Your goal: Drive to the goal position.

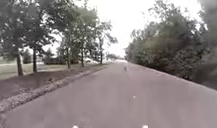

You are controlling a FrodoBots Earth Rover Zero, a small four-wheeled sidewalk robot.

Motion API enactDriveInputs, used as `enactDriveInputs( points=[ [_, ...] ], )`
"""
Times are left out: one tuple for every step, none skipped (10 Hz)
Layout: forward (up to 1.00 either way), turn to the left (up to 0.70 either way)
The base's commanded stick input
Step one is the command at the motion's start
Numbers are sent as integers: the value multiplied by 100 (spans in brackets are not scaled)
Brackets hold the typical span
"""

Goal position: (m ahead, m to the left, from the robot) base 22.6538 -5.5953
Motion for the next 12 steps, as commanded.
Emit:
enactDriveInputs(
  points=[
    [70, 0],
    [70, 0],
    [70, 0],
    [70, 0],
    [70, 0],
    [70, 0],
    [70, 0],
    [70, 0],
    [70, 0],
    [70, 0],
    [70, 0],
    [70, 0]
  ],
)
